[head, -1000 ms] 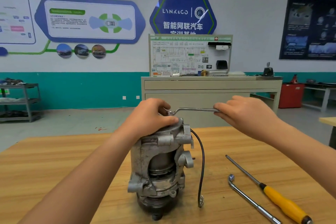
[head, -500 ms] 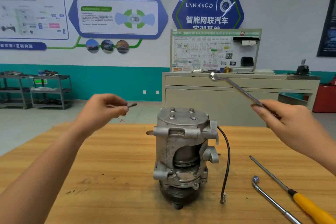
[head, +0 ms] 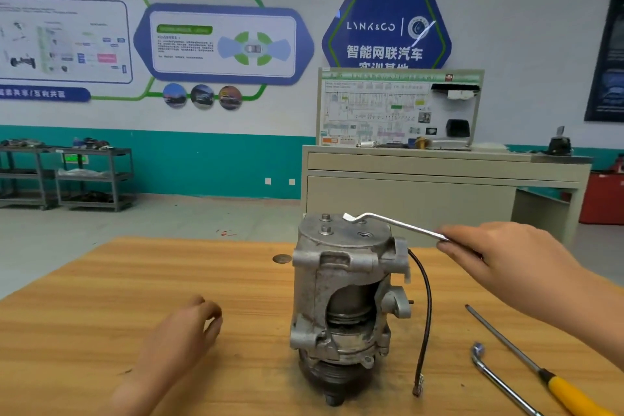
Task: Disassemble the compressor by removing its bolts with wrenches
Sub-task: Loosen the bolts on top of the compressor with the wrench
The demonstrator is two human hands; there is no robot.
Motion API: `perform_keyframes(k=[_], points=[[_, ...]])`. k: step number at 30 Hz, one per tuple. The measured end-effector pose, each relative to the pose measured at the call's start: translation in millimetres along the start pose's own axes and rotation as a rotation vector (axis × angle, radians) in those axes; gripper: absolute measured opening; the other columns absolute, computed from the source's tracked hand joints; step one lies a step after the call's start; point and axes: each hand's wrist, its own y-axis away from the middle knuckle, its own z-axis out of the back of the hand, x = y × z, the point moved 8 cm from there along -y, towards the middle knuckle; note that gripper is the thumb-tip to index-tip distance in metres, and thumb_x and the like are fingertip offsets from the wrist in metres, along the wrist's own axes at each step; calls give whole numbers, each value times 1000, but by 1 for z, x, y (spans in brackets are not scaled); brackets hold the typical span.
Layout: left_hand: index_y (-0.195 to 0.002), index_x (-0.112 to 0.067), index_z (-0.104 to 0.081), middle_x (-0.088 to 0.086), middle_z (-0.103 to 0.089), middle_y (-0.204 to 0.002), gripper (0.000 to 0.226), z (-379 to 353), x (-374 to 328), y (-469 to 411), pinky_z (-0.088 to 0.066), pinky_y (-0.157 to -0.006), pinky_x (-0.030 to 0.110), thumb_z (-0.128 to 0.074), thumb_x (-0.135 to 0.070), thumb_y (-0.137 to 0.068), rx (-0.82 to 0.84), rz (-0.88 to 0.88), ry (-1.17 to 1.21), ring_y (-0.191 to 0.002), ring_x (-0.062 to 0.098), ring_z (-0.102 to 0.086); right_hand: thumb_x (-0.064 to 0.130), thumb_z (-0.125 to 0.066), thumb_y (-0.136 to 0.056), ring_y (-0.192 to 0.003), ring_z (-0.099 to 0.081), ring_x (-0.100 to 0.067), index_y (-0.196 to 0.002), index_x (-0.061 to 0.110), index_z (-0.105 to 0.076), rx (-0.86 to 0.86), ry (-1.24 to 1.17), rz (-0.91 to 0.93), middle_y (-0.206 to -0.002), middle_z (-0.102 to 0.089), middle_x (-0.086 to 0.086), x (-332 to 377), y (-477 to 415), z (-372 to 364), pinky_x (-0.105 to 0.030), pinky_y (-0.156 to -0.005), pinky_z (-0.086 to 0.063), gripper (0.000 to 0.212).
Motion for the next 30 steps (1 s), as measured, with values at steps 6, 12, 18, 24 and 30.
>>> perform_keyframes(k=[6, 12, 18, 24, 30], points=[[-108, -37, -54, -27, -55, -103, 15, 59, -98, -38, -40, -71, 10, -46, -37, -94, -179, -26, 963, -98, -7, -53, 46, -21, -97, -90, -60, -12, -125, 34, -42, 61, 206, 64, -95, -63, 10, 27, -20, 4, -24, -67, -49, 37], [-125, -25, -53, -13, -53, -115, 34, 51, -143, -86, -39, -73, 23, -36, -39, -99, 103, 18, 1041, -106, 6, -49, 31, -33, -100, -80, -59, -18, -121, 27, -49, 154, 392, 162, -89, -60, 4, 43, -29, 14, -25, -58, -37, 27], [-97, -28, -61, -16, -56, -94, 20, 40, -155, -95, -37, -64, 19, -43, -20, -97, 254, 43, 1030, -86, -2, -51, 20, -40, -97, -50, -35, -14, -111, 18, -53, 317, 537, 283, -60, -32, 4, 68, -25, 14, -21, -41, -22, 20], [-102, -23, -62, -7, -59, -103, 20, 40, -149, -93, -37, -68, 27, -44, -20, -96, 157, 87, 1058, -94, 10, -51, 21, -39, -96, -48, -29, -10, -103, 17, -53, 351, 581, 298, -60, -31, 5, 76, -27, 26, -22, -47, -34, 16], [-107, -21, -59, -9, -58, -95, 19, 36, -136, -81, -40, -61, 23, -43, -17, -97, 41, 202, 1234, -87, 5, -51, 43, -22, -97, -63, -46, -16, -111, 21, -56, 383, 520, 283, -62, -35, 7, 66, -21, 25, -23, -54, -37, 43]])
